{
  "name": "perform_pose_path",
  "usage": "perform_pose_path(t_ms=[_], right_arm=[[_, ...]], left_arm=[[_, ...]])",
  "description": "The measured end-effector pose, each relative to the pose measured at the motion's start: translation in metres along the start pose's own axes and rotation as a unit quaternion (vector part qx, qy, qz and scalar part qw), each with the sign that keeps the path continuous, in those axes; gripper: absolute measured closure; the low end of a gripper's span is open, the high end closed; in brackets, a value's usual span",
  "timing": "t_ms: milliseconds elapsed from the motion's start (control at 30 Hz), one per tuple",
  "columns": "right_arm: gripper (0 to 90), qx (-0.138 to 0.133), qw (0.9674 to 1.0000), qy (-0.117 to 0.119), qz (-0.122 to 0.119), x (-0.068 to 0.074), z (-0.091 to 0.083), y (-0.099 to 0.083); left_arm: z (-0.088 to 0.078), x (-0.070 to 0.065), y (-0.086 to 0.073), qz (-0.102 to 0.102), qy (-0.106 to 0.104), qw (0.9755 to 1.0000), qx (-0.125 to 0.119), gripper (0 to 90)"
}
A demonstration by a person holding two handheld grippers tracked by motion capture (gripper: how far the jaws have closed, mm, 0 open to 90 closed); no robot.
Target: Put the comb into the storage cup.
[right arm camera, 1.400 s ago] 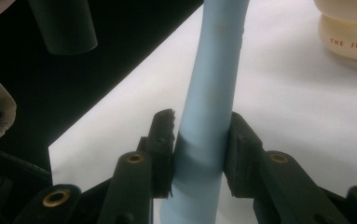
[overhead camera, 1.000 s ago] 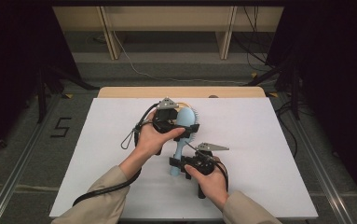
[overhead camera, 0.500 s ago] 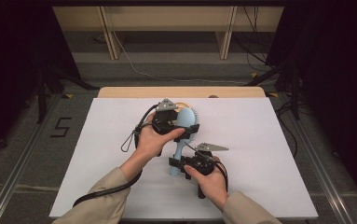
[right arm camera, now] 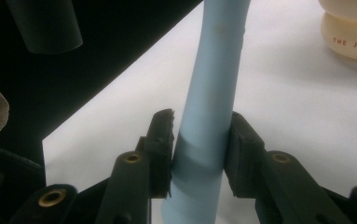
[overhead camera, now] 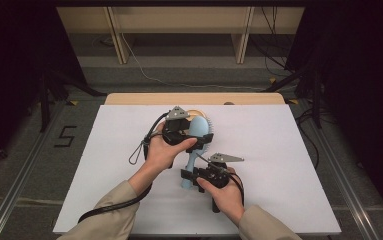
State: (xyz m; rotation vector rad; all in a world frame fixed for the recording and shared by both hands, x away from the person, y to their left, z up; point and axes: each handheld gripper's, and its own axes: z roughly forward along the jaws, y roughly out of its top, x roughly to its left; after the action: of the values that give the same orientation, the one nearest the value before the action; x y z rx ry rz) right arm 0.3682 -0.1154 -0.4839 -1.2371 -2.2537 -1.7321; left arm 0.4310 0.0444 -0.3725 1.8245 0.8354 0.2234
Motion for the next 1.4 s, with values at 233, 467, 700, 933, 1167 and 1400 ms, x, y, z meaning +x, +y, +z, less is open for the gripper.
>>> perform_pose_path(t_ms=[233, 467, 700, 933, 1167, 1400], right_arm=[[59.9, -0.004, 0.9999, -0.009, -0.012, -0.002, 0.0, 0.001], [50.4, -0.009, 0.9994, -0.024, -0.025, -0.002, 0.001, 0.002], [37.9, -0.014, 0.9984, -0.04, -0.037, 0.0, 0.001, 0.003], [26.9, -0.021, 0.9968, -0.061, -0.047, -0.001, 0.001, 0.003], [20.3, -0.028, 0.9951, -0.068, -0.065, 0.0, -0.001, 0.005], [16.1, -0.033, 0.9916, -0.073, -0.102, 0.005, -0.002, 0.008]], left_arm=[[-0.006, 0.001, 0.001, 0.0, 0.006, 0.9999, -0.01, 18.2], [-0.01, 0.0, 0.0, 0.005, 0.013, 0.9997, -0.022, 18.4], [-0.015, -0.001, 0.003, 0.014, 0.018, 0.9993, -0.03, 18.7], [-0.017, -0.001, 0.004, 0.02, 0.024, 0.9989, -0.036, 18.9], [-0.02, 0.0, 0.004, 0.025, 0.032, 0.9984, -0.039, 19.0], [-0.022, 0.0, 0.005, 0.032, 0.042, 0.9976, -0.045, 19.0]])
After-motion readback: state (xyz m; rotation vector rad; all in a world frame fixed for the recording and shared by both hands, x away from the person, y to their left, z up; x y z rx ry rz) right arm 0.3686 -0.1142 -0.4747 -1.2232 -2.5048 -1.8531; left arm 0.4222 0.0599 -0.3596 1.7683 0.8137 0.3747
